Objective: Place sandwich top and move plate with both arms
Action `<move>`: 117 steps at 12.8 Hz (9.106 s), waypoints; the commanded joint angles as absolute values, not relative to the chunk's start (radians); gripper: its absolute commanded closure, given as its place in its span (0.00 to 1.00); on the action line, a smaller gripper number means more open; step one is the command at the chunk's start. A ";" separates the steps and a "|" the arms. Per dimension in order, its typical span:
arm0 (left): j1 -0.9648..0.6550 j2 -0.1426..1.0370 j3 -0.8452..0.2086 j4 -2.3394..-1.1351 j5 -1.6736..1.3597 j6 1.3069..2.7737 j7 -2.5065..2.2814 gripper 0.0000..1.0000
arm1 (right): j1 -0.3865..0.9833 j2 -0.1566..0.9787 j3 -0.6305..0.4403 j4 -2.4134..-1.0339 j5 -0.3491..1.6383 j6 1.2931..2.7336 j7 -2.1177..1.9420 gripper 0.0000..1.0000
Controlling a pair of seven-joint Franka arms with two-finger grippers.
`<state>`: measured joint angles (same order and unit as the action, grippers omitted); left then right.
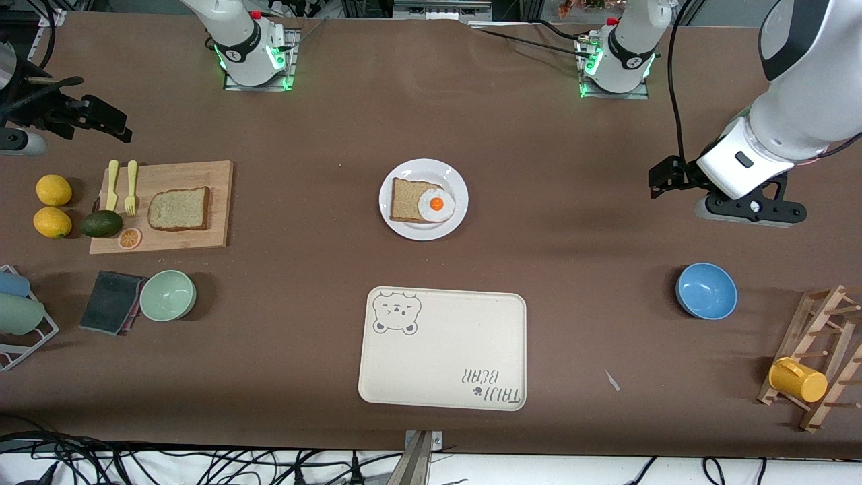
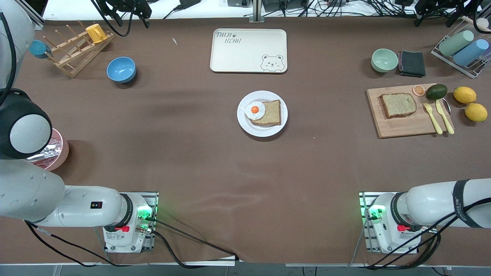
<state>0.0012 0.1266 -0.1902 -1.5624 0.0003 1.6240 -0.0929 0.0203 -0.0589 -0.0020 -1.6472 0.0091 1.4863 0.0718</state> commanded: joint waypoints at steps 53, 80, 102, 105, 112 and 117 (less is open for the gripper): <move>0.008 0.160 -0.196 -1.536 0.012 1.648 -0.080 0.00 | 0.020 -0.072 -0.002 -1.661 0.006 1.489 0.058 0.00; -0.124 0.396 -0.241 -1.543 -0.278 1.805 -0.063 0.00 | 0.156 0.075 0.003 -1.651 -0.161 1.463 0.061 0.00; -0.071 0.316 -0.239 -1.526 -0.354 1.747 0.023 0.00 | 0.229 0.153 -0.140 -2.310 -0.453 2.203 0.411 0.00; -0.063 0.310 -0.235 -1.526 -0.350 1.744 0.023 0.00 | 0.221 0.198 -0.153 -2.310 -0.453 2.232 0.411 0.03; -0.048 0.301 -0.232 -1.528 -0.341 1.733 0.021 0.00 | 0.221 0.288 -0.158 -2.301 -0.454 2.279 0.411 0.14; -0.014 0.296 -0.232 -1.528 -0.339 1.729 0.023 0.00 | 0.215 0.317 -0.167 -2.296 -0.460 2.296 0.410 0.31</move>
